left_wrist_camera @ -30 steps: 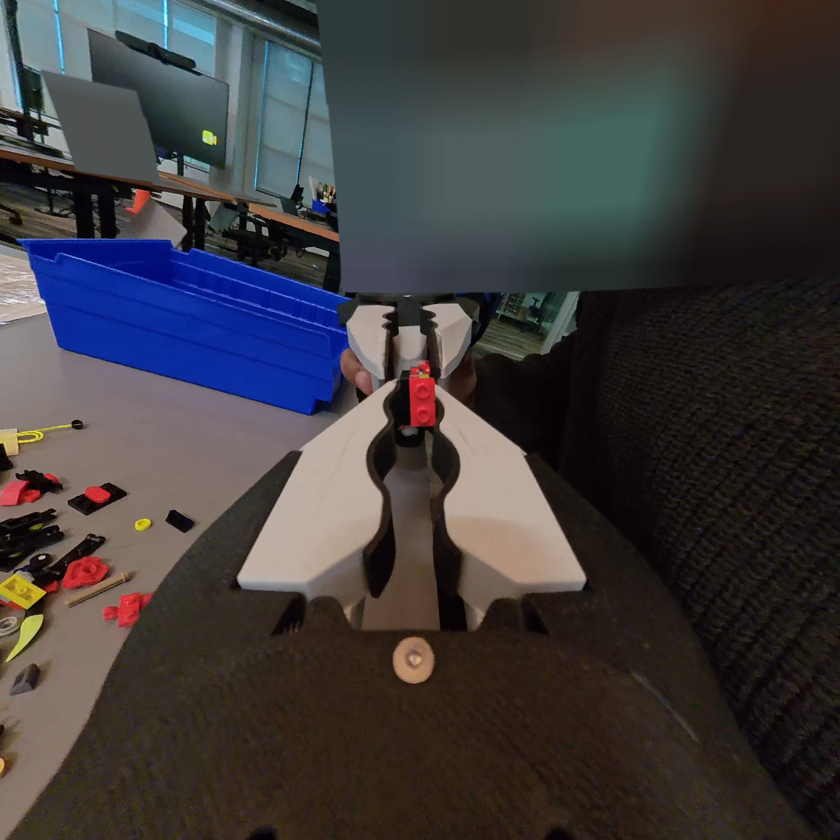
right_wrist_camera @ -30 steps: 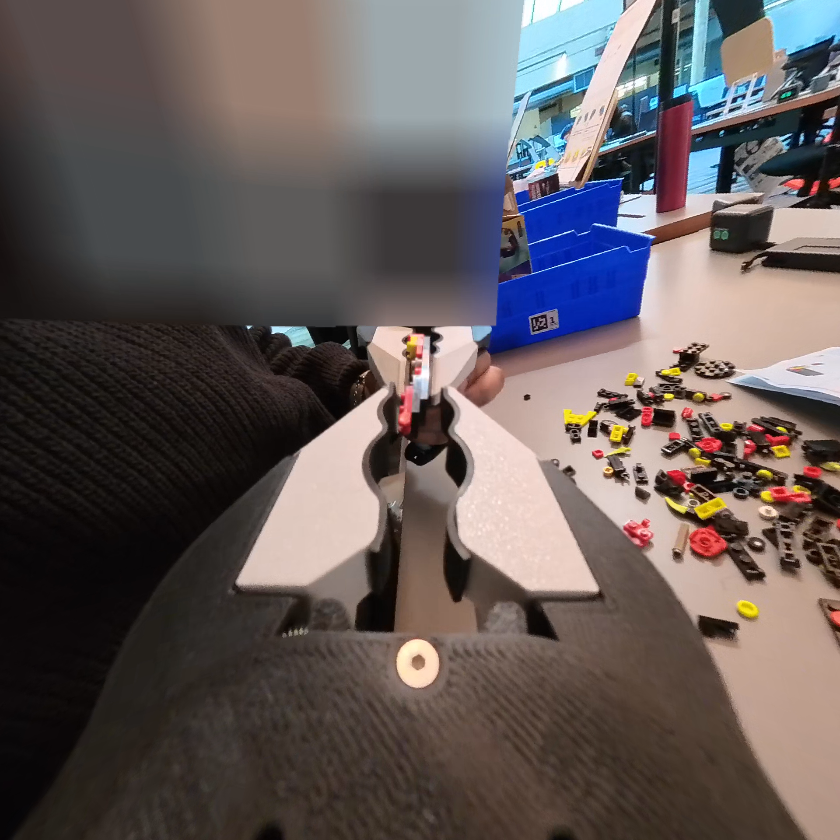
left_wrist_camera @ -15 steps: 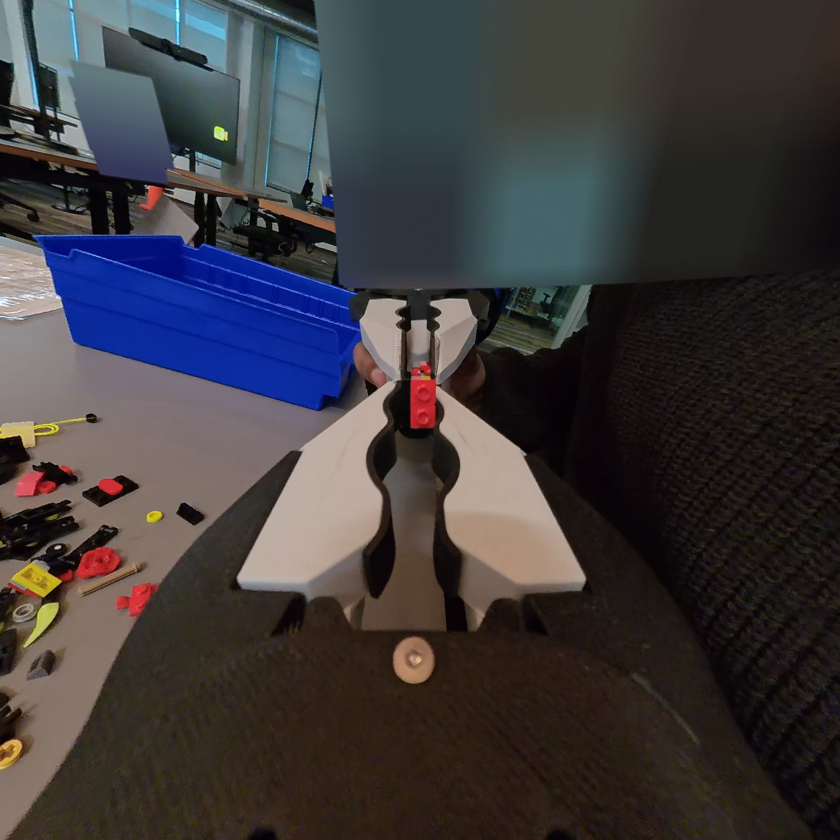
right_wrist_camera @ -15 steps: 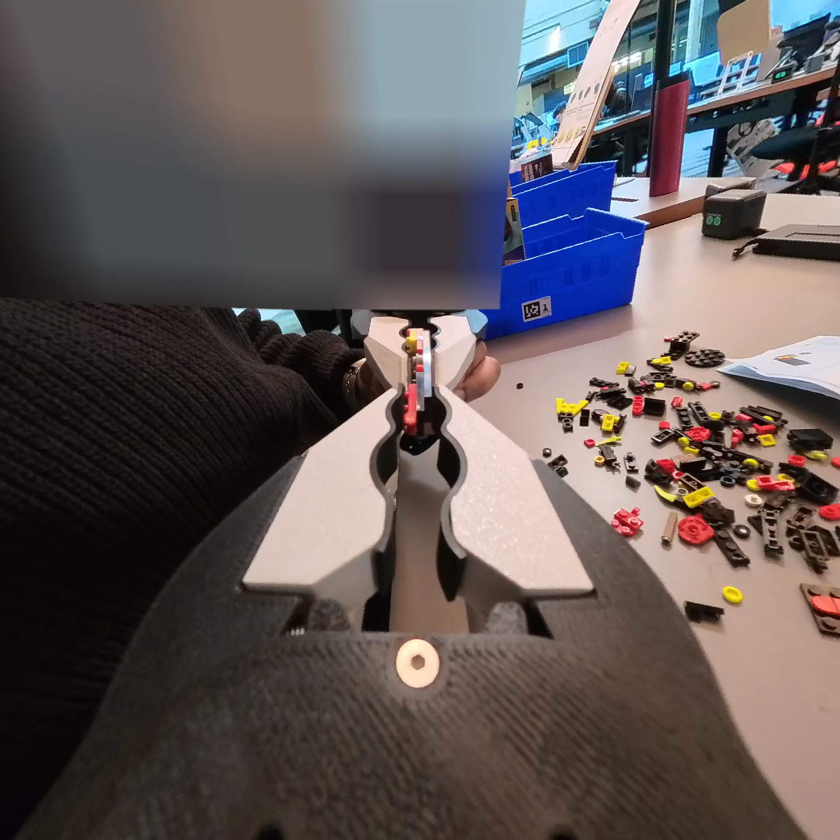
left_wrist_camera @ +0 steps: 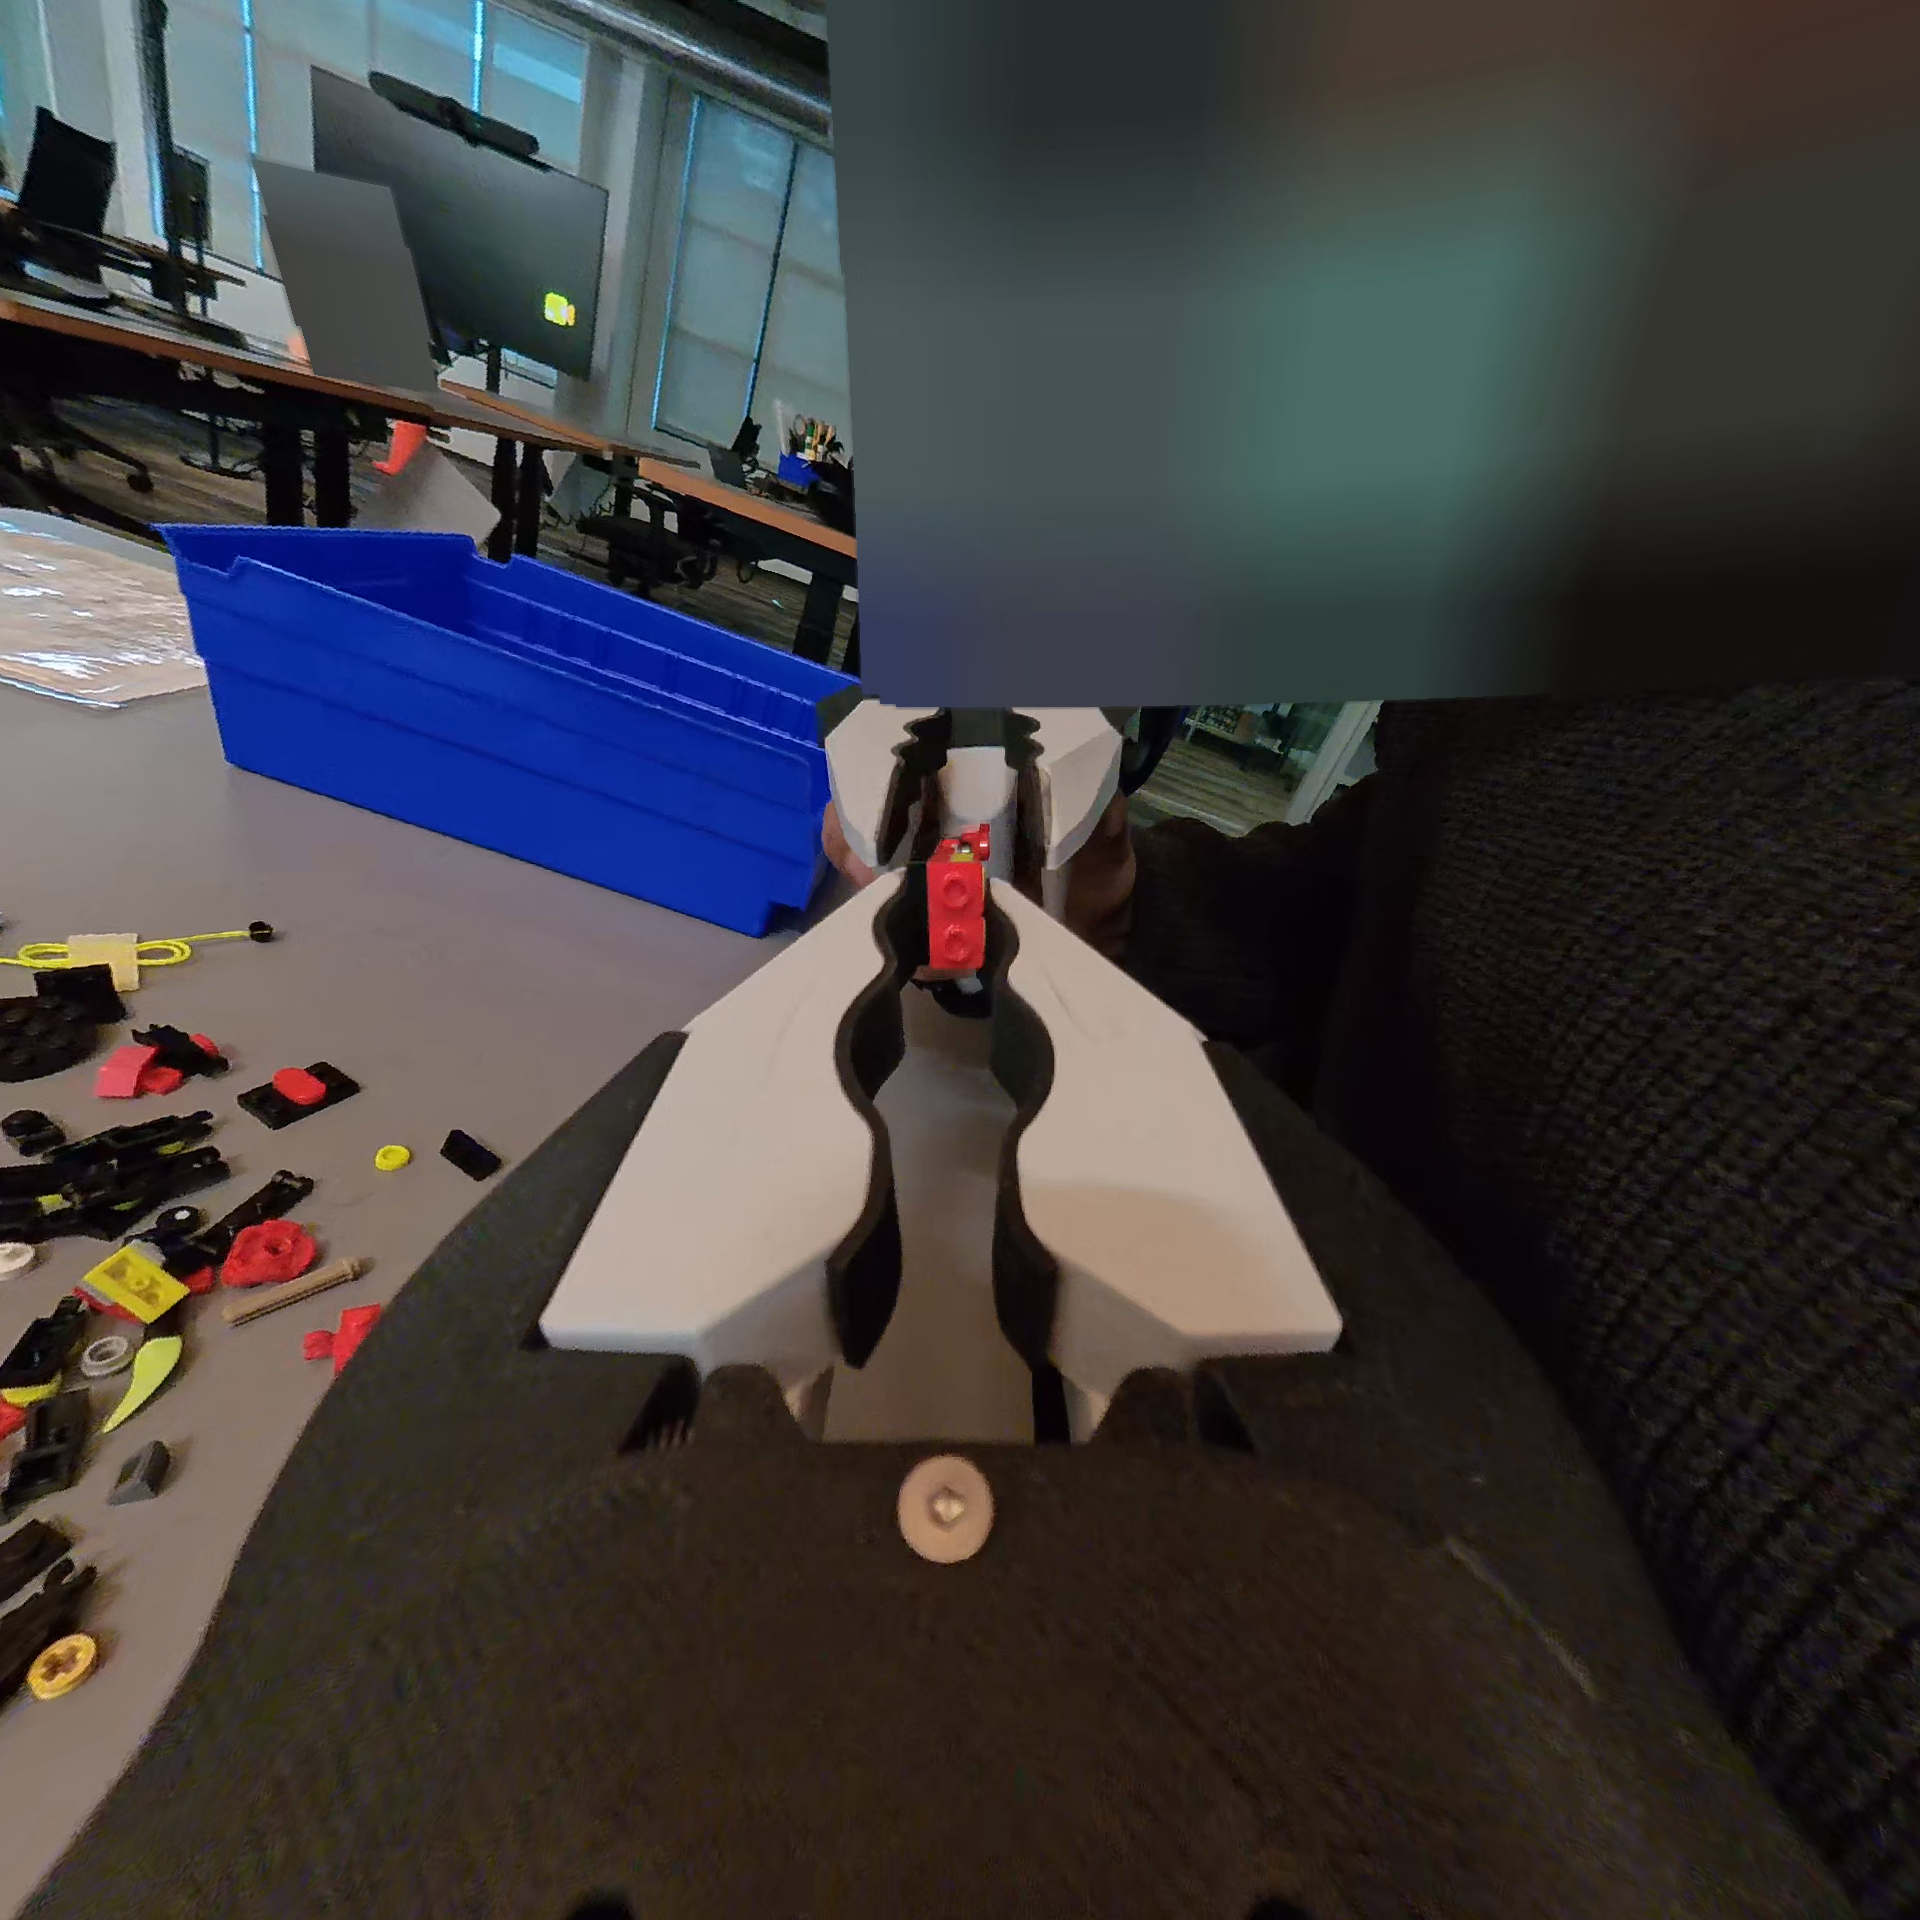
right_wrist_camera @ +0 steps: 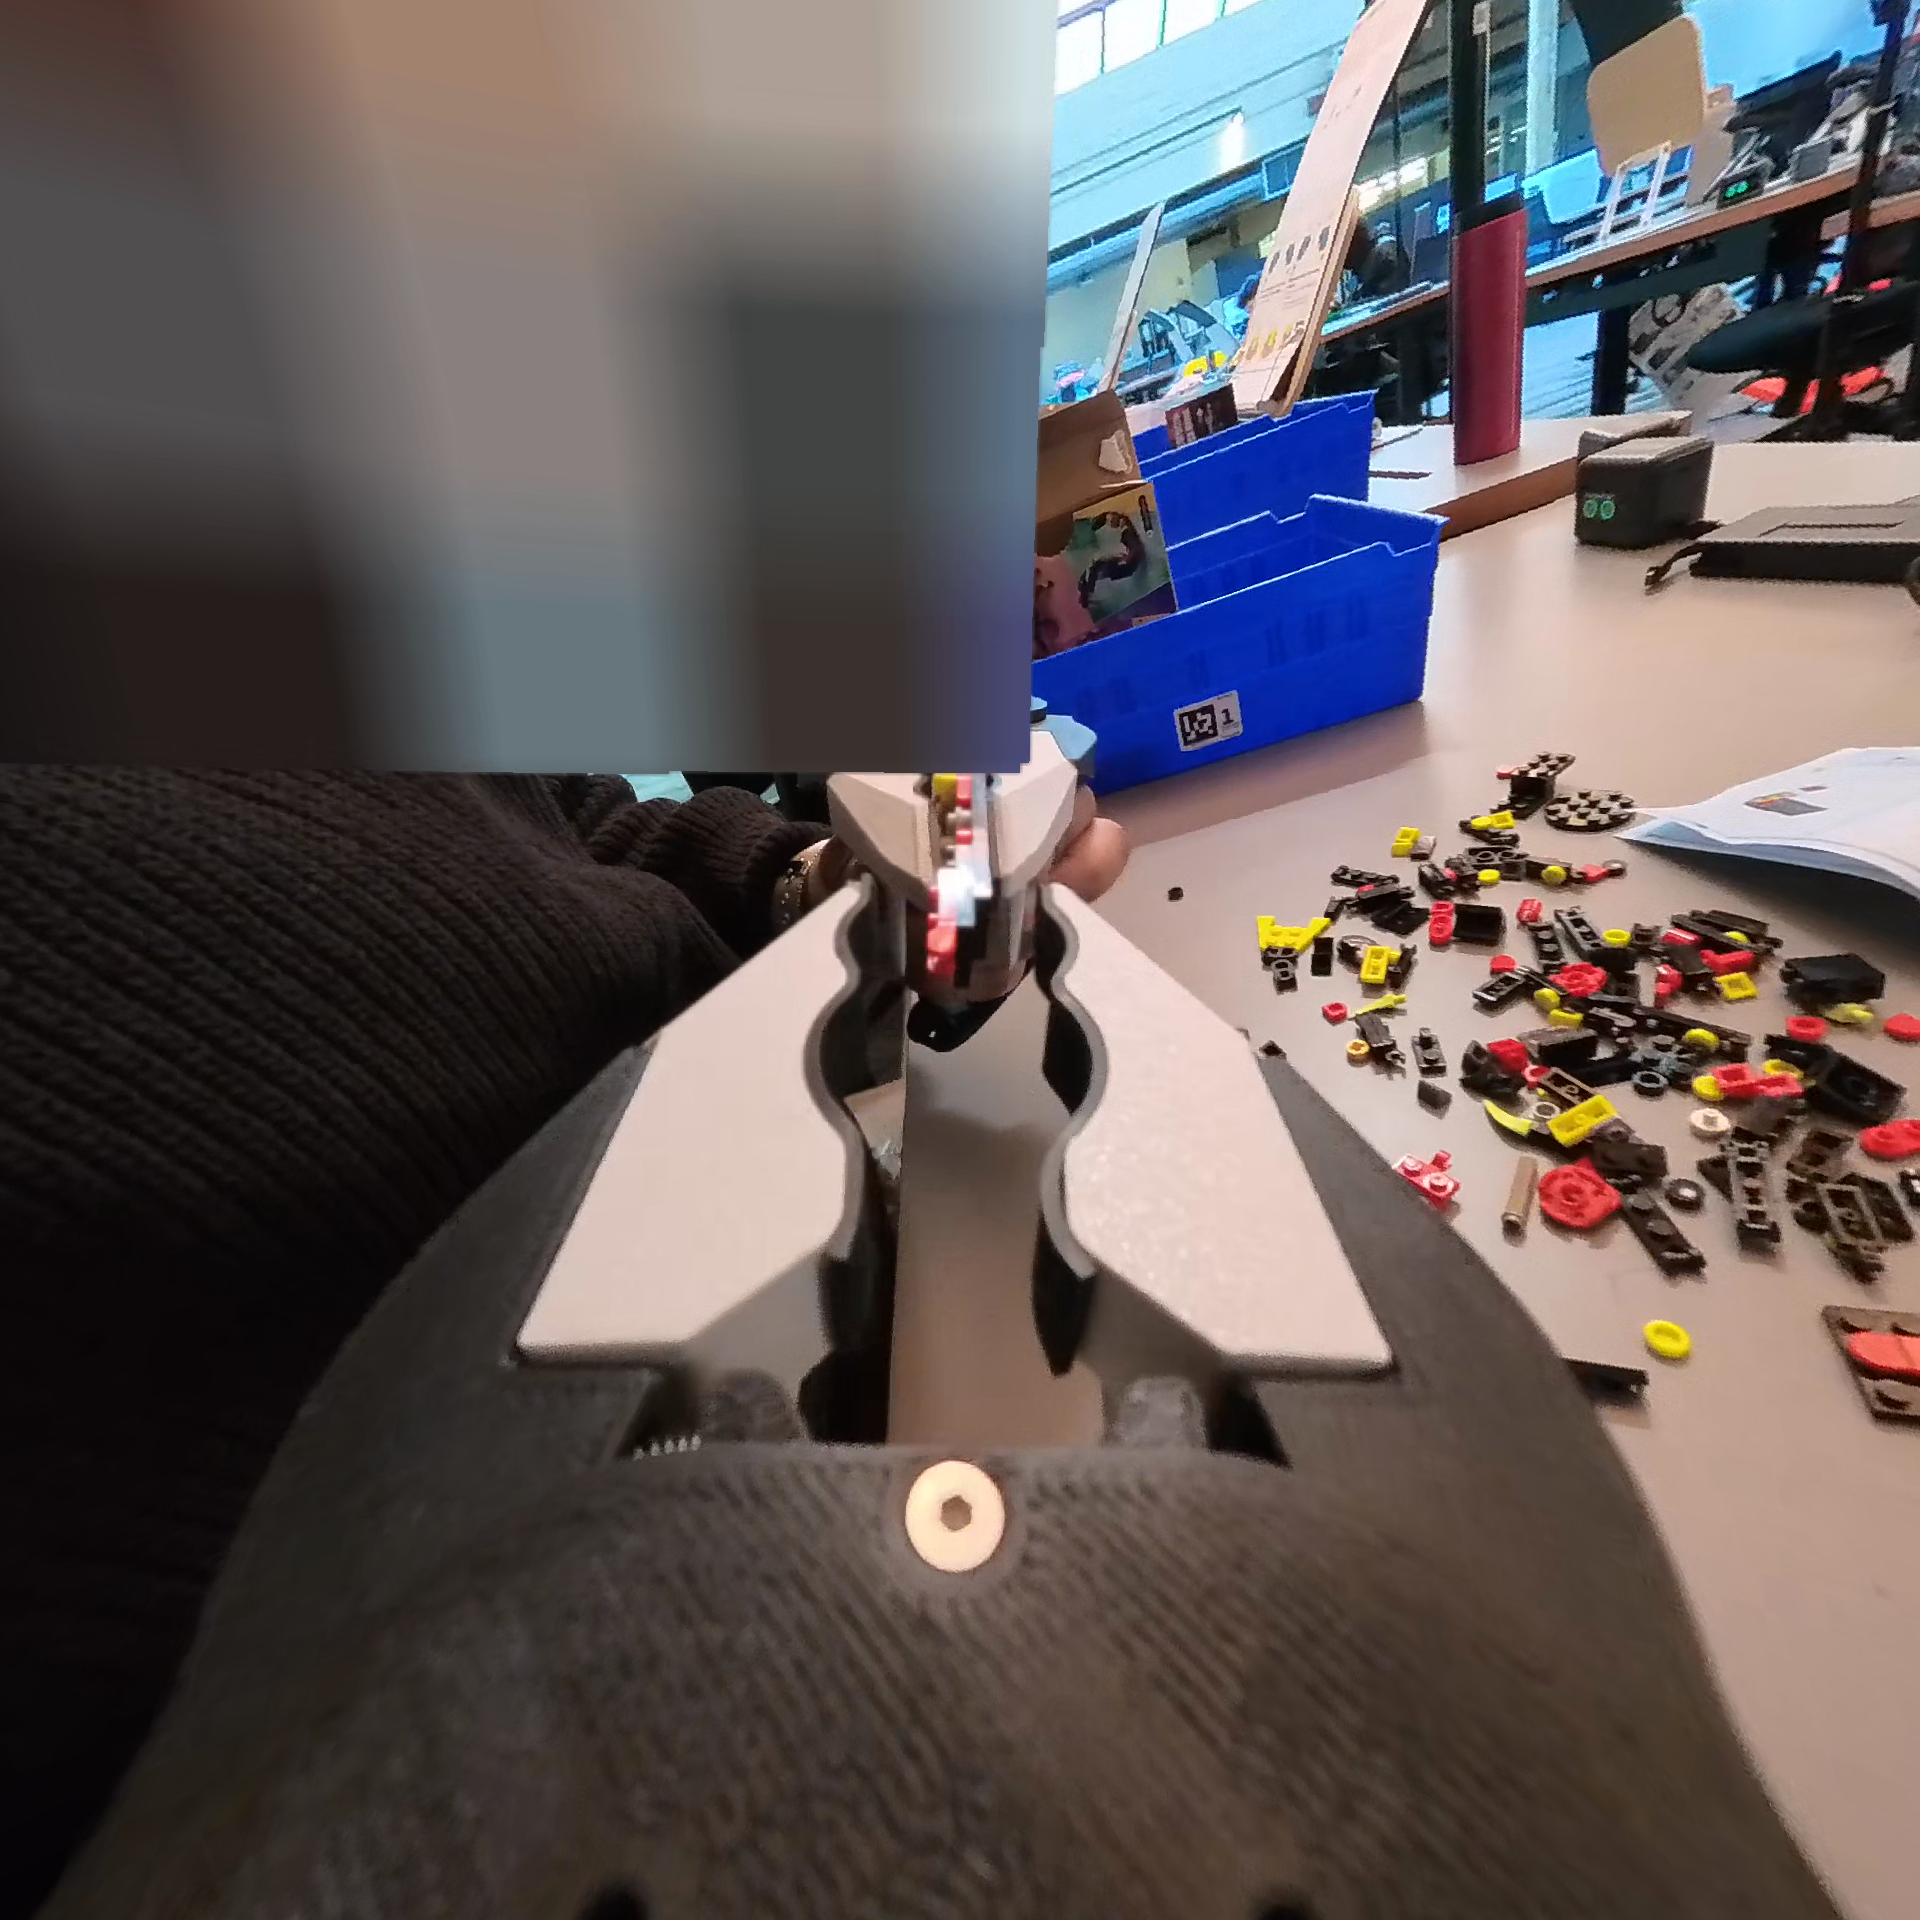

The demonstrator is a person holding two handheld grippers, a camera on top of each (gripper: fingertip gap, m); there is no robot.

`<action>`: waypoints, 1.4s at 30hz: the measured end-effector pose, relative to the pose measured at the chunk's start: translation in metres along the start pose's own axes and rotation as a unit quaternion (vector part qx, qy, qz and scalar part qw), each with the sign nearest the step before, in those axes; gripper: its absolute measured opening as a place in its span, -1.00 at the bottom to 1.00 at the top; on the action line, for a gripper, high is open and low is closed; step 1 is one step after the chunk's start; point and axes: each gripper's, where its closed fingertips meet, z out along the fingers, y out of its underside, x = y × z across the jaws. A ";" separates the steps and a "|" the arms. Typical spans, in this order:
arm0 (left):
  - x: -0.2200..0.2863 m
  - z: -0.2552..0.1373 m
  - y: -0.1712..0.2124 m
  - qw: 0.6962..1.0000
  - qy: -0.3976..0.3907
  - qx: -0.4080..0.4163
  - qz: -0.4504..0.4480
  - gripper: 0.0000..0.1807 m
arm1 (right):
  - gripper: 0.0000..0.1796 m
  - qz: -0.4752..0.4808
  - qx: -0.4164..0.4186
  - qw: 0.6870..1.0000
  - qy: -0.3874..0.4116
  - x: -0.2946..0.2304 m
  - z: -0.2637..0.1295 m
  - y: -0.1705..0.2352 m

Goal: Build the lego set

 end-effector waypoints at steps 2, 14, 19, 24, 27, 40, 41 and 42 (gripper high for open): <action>-0.001 -0.001 -0.001 1.000 -0.001 0.004 -0.005 -0.93 | -0.67 0.002 0.002 1.000 0.001 0.001 0.000 0.000; 0.001 0.005 0.013 0.998 -0.016 -0.041 0.048 -0.93 | -0.72 -0.045 -0.049 0.998 0.016 0.002 0.002 0.014; 0.003 0.005 0.016 0.998 -0.008 -0.050 0.038 -0.93 | -0.81 -0.052 -0.059 0.997 0.010 -0.001 0.003 0.017; 0.002 0.005 0.016 0.997 -0.012 -0.055 0.046 -0.93 | -0.82 -0.045 -0.052 0.998 0.005 -0.002 0.002 0.015; 0.001 0.004 0.018 0.996 -0.017 -0.061 0.057 -0.93 | -0.87 -0.045 -0.051 0.998 0.010 0.001 0.000 0.015; -0.003 0.002 0.044 0.979 -0.036 -0.151 0.134 -0.93 | -0.92 -0.082 -0.154 0.984 0.029 0.006 0.001 0.046; -0.004 0.002 0.047 0.976 -0.038 -0.161 0.140 -0.93 | -0.92 -0.088 -0.165 0.982 0.033 0.007 0.000 0.049; -0.005 0.002 0.049 0.974 -0.042 -0.166 0.146 -0.93 | -0.92 -0.093 -0.174 0.980 0.038 0.008 0.000 0.051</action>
